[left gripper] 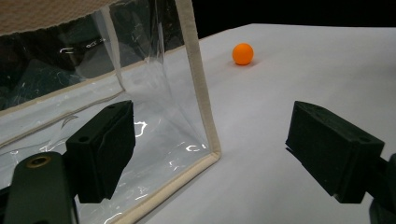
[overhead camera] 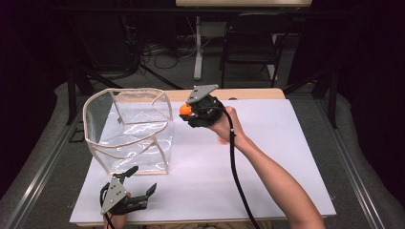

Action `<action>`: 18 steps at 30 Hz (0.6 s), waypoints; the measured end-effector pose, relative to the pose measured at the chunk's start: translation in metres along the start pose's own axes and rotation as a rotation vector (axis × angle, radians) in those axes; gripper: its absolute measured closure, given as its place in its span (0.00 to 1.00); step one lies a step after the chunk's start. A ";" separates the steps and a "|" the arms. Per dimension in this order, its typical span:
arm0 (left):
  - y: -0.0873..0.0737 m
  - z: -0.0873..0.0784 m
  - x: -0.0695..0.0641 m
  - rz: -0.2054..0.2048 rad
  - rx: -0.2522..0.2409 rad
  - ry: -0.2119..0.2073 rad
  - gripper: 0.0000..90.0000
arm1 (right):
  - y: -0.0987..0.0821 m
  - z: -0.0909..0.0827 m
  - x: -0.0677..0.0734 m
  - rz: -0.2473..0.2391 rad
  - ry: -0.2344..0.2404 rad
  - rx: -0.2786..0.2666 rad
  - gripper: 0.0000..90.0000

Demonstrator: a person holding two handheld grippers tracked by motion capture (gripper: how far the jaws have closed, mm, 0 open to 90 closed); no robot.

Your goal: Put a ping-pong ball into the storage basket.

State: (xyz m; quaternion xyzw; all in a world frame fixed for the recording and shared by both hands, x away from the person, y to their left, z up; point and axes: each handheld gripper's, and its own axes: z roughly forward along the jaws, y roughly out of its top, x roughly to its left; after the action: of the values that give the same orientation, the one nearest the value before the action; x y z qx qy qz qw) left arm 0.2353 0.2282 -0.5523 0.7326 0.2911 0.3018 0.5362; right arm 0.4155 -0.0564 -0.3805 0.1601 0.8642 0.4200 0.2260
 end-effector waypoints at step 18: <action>0.000 0.000 0.000 0.001 0.000 0.000 0.17 | 0.013 0.000 0.000 -0.006 -0.002 -0.039 0.57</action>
State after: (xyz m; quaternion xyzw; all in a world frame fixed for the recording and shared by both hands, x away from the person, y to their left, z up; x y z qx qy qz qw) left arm 0.2352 0.2284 -0.5523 0.7327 0.2907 0.3023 0.5359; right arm 0.4169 -0.0490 -0.3696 0.1533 0.8562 0.4357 0.2313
